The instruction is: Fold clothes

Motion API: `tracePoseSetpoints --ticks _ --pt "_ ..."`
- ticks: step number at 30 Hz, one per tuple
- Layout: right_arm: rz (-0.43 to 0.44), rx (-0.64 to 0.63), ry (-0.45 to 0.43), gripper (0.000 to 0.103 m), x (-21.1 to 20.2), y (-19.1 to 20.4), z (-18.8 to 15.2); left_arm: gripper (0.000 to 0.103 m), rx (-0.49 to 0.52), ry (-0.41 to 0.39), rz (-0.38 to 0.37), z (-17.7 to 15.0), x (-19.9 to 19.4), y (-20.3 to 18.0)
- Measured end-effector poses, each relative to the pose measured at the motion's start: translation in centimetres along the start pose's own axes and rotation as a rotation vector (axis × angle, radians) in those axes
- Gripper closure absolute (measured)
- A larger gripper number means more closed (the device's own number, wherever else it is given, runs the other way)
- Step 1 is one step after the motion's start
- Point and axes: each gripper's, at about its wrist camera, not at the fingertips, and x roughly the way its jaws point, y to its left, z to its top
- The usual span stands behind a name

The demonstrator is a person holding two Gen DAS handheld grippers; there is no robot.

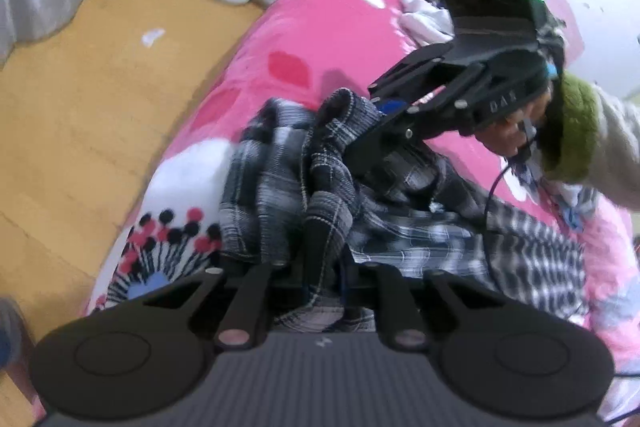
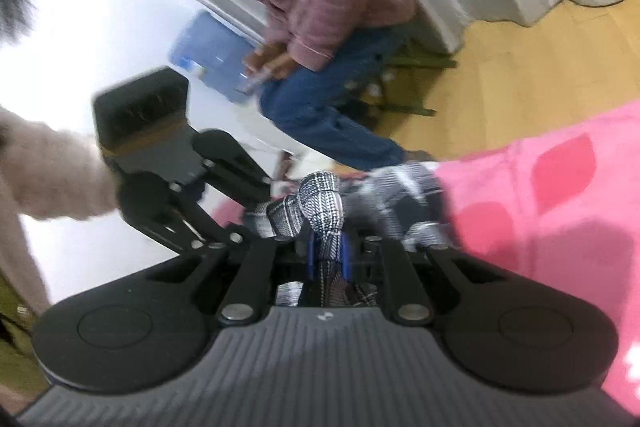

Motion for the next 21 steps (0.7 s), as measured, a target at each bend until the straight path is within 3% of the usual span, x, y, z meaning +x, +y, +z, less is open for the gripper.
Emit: tracePoseSetpoints --ticks 3,9,11,13,16,21 --pt "-0.080 -0.063 -0.001 0.091 0.7 0.3 0.1 0.090 -0.025 -0.003 0.014 0.1 0.1 0.7" --pt "-0.364 -0.332 -0.003 0.090 2.6 4.3 -1.8 0.085 0.069 -0.007 0.113 -0.4 0.4 -0.8" --pt "-0.461 -0.416 -0.033 0.086 3.2 6.0 -2.6 0.084 0.068 -0.008 0.120 -0.3 0.3 -0.8" --pt "-0.527 -0.423 -0.088 0.079 2.9 6.8 -3.2 0.084 0.054 -0.005 0.119 -0.3 0.2 -0.7" --pt "-0.547 -0.307 -0.224 0.060 -0.1 6.0 -3.3 0.083 0.039 0.002 0.116 0.1 0.3 -0.4" --pt "-0.587 -0.003 -0.561 0.058 -9.5 3.8 -5.4 0.080 0.025 0.006 0.117 0.4 0.1 -0.6"
